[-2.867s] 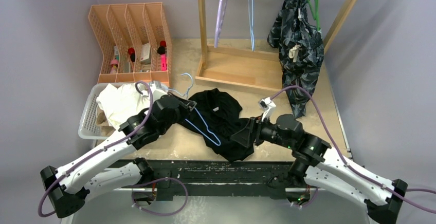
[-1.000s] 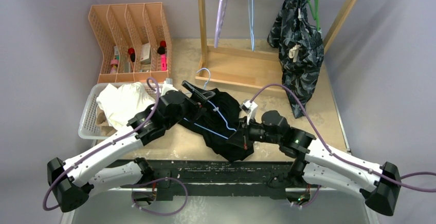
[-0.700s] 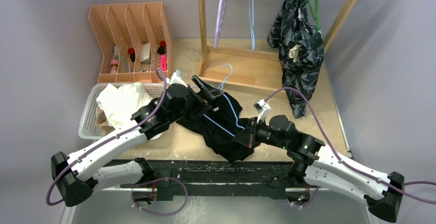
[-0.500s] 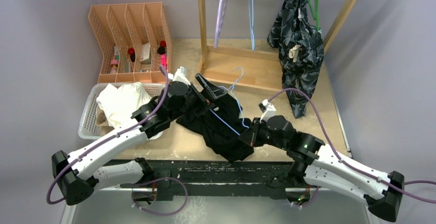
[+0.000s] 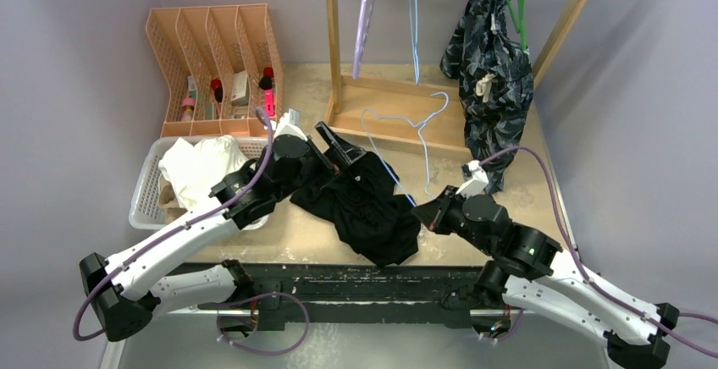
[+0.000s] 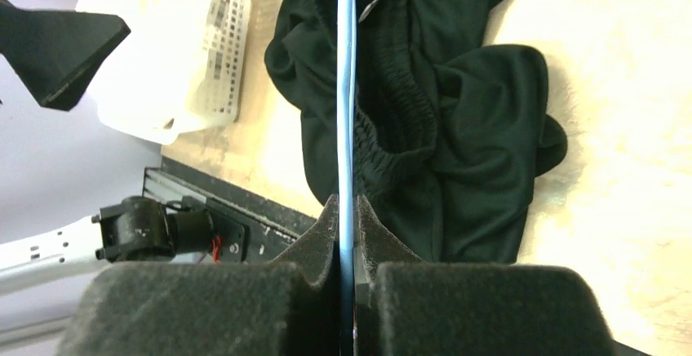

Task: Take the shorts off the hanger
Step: Place the hanger on the clothes rod.

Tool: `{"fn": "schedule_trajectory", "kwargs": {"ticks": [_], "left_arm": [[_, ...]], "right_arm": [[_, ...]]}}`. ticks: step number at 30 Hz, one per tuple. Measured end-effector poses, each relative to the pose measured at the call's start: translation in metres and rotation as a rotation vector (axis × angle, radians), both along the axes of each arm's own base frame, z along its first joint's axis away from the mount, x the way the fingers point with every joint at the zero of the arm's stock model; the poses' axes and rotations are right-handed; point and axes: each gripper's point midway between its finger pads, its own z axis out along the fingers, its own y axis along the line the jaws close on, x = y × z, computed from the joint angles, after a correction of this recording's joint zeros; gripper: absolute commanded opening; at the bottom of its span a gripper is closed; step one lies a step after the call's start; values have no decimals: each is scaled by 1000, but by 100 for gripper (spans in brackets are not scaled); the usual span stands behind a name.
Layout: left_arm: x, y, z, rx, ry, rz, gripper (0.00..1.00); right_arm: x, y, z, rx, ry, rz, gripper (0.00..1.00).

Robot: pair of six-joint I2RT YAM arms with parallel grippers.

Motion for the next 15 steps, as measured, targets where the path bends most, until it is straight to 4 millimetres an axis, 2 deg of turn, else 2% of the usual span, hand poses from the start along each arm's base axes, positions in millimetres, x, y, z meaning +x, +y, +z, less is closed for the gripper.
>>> {"fn": "schedule_trajectory", "kwargs": {"ticks": [8,15], "left_arm": [[3,22,-11,130,4,59,97],[5,45,-9,236,-5,117,97]], "right_arm": [[12,-14,15,-81,-14,-83,0],[24,-19,9,-189,-10,-127,0]]}}
